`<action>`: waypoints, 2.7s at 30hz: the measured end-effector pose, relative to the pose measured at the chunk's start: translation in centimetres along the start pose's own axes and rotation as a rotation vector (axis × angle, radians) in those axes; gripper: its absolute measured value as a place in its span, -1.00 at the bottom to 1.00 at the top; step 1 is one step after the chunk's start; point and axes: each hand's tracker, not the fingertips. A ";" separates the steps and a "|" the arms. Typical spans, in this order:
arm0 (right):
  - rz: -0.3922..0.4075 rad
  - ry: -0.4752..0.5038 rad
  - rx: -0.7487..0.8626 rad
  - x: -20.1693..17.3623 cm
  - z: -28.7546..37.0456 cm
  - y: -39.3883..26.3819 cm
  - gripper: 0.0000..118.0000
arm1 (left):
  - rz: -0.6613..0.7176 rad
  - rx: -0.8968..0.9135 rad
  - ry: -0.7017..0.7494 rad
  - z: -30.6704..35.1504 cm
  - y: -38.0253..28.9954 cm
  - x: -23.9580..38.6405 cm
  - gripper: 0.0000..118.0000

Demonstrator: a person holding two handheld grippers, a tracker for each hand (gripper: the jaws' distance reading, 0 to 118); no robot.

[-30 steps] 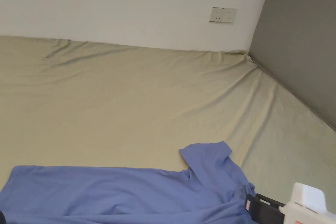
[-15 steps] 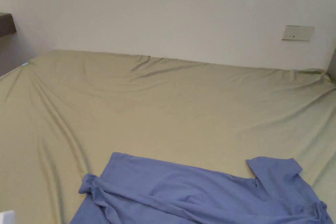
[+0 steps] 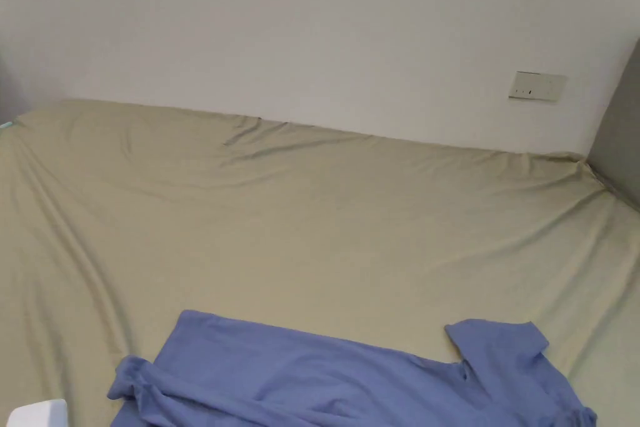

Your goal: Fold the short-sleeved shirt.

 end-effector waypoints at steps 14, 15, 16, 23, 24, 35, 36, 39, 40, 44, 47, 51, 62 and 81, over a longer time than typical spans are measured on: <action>0.068 -0.151 -0.036 3.0 -7.1 2.9 0.55 | -0.112 -0.056 0.142 0.4 -1.3 1.0 -0.77; 0.072 -0.155 -0.033 3.3 -7.9 2.9 0.55 | -0.128 -0.054 0.149 0.3 -1.4 1.2 -0.77; 0.076 -0.163 -0.028 3.5 -8.7 2.9 0.55 | -0.137 -0.052 0.154 0.3 -1.5 1.3 -0.77; 0.136 -0.222 -0.049 3.9 -12.7 3.3 0.16 | -0.110 -0.054 0.151 1.3 -1.7 2.9 -0.77; 0.107 -0.169 -0.081 4.0 -13.3 3.2 0.06 | -0.108 -0.055 0.152 1.3 -1.7 3.1 -0.77; -0.053 -0.040 -0.001 3.2 -6.9 4.9 -0.80 | -0.033 0.008 0.088 9.4 -0.6 3.8 -0.89; -0.064 -0.017 0.015 3.3 -5.7 5.0 -0.80 | -0.018 0.015 0.065 10.7 -0.7 3.8 -0.90; -0.053 -0.015 0.019 2.9 -2.6 4.4 -0.80 | -0.022 0.025 0.069 13.4 -1.1 3.3 -0.90; -0.032 -0.038 0.019 2.9 -1.6 3.9 -0.80 | -0.026 0.026 0.077 14.2 -1.5 3.1 -0.91; 0.027 -0.116 -0.037 3.7 1.1 0.5 -0.80 | -0.006 -0.017 0.114 15.4 -4.3 0.9 -0.91; -0.021 -0.129 -0.114 5.0 1.6 -3.0 -0.80 | 0.030 -0.067 0.129 15.2 -7.5 -0.9 -0.91; -0.029 -0.172 -0.151 6.0 0.6 -6.3 -0.79 | 0.049 -0.114 0.128 14.6 -11.4 -2.4 -0.90; 0.097 -0.163 0.075 3.4 5.5 -2.7 0.16 | 0.041 0.215 0.034 20.8 -8.3 -2.5 0.14; 0.165 -0.010 -0.051 -2.0 0.3 -0.3 -0.97 | -0.095 0.010 -0.076 0.7 7.6 3.5 -0.20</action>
